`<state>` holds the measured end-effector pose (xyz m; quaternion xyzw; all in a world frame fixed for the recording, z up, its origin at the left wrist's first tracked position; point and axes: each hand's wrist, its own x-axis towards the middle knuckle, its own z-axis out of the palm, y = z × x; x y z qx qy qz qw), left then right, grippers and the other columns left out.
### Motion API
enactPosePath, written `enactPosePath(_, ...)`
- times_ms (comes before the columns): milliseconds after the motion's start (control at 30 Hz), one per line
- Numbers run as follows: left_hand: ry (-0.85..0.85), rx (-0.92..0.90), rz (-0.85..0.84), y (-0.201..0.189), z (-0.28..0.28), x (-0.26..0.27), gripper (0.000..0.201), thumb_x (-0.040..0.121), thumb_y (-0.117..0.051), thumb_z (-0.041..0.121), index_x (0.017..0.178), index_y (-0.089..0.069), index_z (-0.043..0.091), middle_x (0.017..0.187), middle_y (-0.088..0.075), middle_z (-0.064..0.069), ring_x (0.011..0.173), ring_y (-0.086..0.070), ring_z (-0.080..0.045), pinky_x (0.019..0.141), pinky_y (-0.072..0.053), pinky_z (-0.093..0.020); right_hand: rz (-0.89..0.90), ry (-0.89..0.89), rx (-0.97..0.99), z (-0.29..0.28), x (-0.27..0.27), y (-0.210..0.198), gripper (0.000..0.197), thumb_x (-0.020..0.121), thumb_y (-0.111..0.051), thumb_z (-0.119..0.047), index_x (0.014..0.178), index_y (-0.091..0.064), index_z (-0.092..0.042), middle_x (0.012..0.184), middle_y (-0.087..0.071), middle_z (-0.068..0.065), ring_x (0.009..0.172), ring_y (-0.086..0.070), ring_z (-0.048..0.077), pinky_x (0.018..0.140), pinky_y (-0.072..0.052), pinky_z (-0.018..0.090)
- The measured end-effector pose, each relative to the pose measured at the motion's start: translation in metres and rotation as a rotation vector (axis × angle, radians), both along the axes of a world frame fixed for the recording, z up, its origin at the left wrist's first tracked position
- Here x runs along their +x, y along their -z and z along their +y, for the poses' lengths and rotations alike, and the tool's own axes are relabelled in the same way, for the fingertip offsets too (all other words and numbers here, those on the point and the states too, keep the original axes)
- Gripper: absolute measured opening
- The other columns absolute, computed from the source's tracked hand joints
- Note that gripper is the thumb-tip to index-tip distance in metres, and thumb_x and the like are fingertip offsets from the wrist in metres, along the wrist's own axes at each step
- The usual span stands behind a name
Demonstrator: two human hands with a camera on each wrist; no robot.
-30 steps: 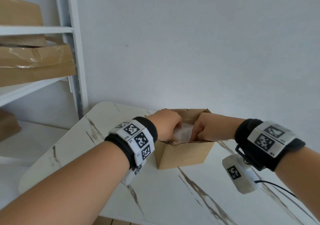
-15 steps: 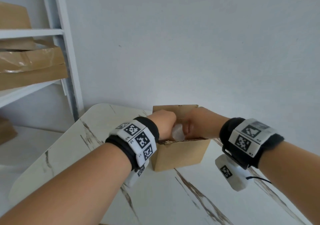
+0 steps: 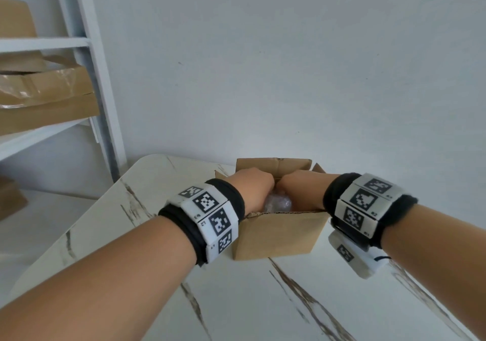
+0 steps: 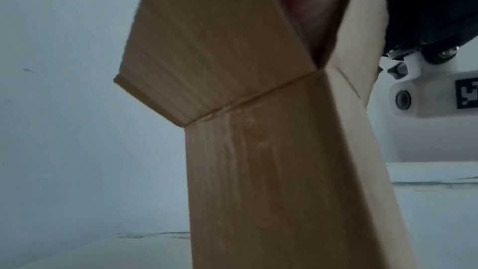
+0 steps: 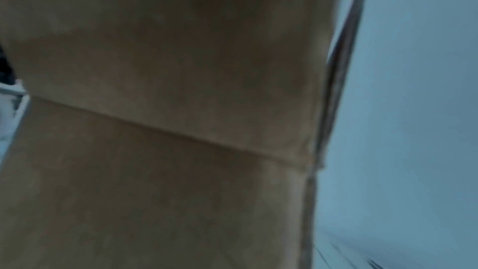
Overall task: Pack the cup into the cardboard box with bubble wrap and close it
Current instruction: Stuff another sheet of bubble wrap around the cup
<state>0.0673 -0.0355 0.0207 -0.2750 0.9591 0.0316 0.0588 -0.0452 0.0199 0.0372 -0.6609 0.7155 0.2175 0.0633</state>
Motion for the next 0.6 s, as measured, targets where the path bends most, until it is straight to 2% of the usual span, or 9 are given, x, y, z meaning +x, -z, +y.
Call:
enactPosePath(100,-0.026,0.019,-0.032,-0.006,0.004,-0.003,0.033,0.092,-0.046,0.003,0.060,-0.046,0.012,0.059,-0.044,0.000,0.051,-0.041,-0.014,0.048,-0.032,-0.023,-0.009,0.062,-0.004,-0.004,0.001,0.000,0.028,0.095,-0.045,-0.017,0.111,-0.066,-0.007,0.109,-0.068,0.011,0.089,-0.059,0.024,0.077,-0.045,0.030)
enactPosePath(167,-0.042,0.054,-0.038,-0.011,0.007,0.000,0.029,0.092,-0.046,0.005,0.064,-0.053,0.008,0.061,-0.049,-0.001,0.052,-0.044,-0.014,0.051,-0.035,-0.024,-0.022,0.112,-0.005,-0.001,0.003,-0.001,0.029,0.096,-0.044,-0.016,0.112,-0.065,-0.007,0.111,-0.067,0.009,0.088,-0.056,0.023,0.076,-0.041,0.028)
enactPosePath(200,-0.039,0.073,-0.025,-0.013,0.009,0.003,0.023,0.092,-0.048,0.008,0.074,-0.062,0.006,0.066,-0.056,-0.003,0.057,-0.051,-0.018,0.054,-0.039,-0.026,-0.031,0.135,-0.010,0.002,0.003,-0.004,0.028,0.096,-0.043,-0.016,0.111,-0.064,-0.008,0.108,-0.067,0.008,0.088,-0.054,0.023,0.077,-0.040,0.028)
enactPosePath(267,-0.021,0.122,0.035,-0.019,0.010,0.010,0.023,0.092,-0.052,0.017,0.097,-0.071,0.006,0.087,-0.070,-0.008,0.080,-0.064,-0.025,0.069,-0.048,-0.031,-0.051,0.140,-0.046,0.010,0.004,-0.010,0.023,0.096,-0.044,-0.016,0.108,-0.064,-0.011,0.101,-0.065,0.005,0.095,-0.057,0.025,0.081,-0.043,0.029)
enactPosePath(333,-0.017,0.134,0.096,-0.026,0.013,0.017,0.027,0.091,-0.054,0.026,0.109,-0.071,0.014,0.104,-0.072,-0.006,0.096,-0.065,-0.025,0.083,-0.051,-0.032,-0.096,0.107,-0.125,0.019,0.002,-0.019,0.026,0.093,-0.050,-0.017,0.113,-0.065,-0.011,0.111,-0.066,0.004,0.106,-0.061,0.025,0.088,-0.047,0.029)
enactPosePath(367,-0.015,0.131,0.122,-0.029,0.015,0.019,0.029,0.090,-0.055,0.031,0.112,-0.071,0.018,0.107,-0.071,-0.004,0.100,-0.065,-0.024,0.087,-0.051,-0.032,-0.114,0.096,-0.163,0.025,0.002,-0.024,0.028,0.092,-0.052,-0.019,0.115,-0.067,-0.013,0.114,-0.067,0.003,0.107,-0.062,0.023,0.086,-0.047,0.026)
enactPosePath(467,-0.033,0.107,0.181,-0.039,0.021,0.025,0.036,0.087,-0.060,0.042,0.113,-0.071,0.019,0.111,-0.071,-0.001,0.102,-0.065,-0.021,0.091,-0.052,-0.033,-0.174,0.093,-0.293,0.040,0.001,-0.038,0.026,0.087,-0.062,-0.028,0.111,-0.071,-0.021,0.106,-0.071,-0.005,0.099,-0.064,0.015,0.076,-0.042,0.019)
enactPosePath(533,-0.068,0.062,0.237,-0.043,0.023,0.025,0.032,0.085,-0.065,0.035,0.112,-0.070,0.018,0.111,-0.070,-0.002,0.101,-0.064,-0.022,0.088,-0.052,-0.031,-0.273,0.146,-0.387,0.046,-0.003,-0.045,0.023,0.081,-0.069,-0.028,0.102,-0.072,-0.020,0.092,-0.073,-0.006,0.084,-0.066,0.012,0.073,-0.048,0.019)
enactPosePath(600,-0.099,0.025,0.334,-0.046,0.025,0.023,0.023,0.085,-0.064,0.027,0.105,-0.070,0.018,0.108,-0.069,-0.003,0.099,-0.064,-0.023,0.083,-0.051,-0.029,-0.317,0.183,-0.513,0.052,-0.011,-0.051,0.015,0.080,-0.068,-0.025,0.092,-0.074,-0.020,0.084,-0.072,-0.005,0.077,-0.065,0.011,0.071,-0.052,0.022)
